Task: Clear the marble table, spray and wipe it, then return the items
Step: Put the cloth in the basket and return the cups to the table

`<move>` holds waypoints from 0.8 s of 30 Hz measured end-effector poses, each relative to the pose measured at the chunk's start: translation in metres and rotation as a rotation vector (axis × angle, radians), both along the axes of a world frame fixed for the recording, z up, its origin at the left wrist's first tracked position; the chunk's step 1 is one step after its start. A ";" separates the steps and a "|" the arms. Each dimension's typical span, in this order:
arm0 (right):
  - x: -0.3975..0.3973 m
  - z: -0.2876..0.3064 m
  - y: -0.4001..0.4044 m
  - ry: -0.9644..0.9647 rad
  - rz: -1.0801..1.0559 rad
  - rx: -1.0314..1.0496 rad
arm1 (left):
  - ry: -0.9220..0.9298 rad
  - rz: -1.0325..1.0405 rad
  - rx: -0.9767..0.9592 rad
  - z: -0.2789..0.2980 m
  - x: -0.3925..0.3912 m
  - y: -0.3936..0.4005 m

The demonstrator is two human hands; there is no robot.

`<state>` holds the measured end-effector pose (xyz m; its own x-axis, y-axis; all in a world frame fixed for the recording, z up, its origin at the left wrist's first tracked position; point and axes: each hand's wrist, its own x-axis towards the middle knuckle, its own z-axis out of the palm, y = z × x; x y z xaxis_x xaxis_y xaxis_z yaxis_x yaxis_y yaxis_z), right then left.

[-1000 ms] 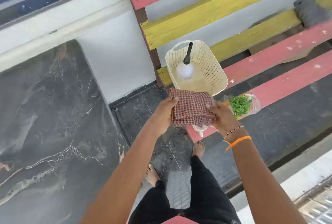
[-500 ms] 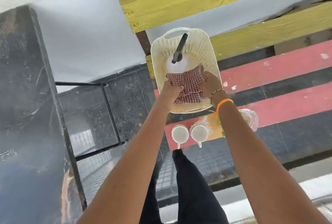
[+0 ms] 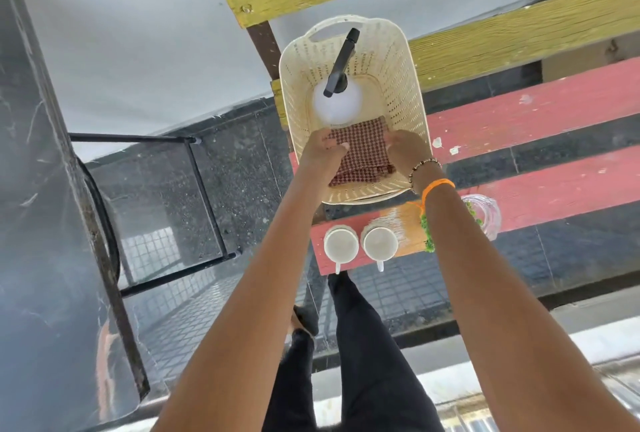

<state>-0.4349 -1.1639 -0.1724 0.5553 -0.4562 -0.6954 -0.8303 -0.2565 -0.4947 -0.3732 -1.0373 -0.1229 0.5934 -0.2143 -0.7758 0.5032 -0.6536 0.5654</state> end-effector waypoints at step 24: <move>-0.174 -0.046 0.129 0.129 -0.416 0.190 | 0.349 0.056 0.154 -0.071 -0.165 0.106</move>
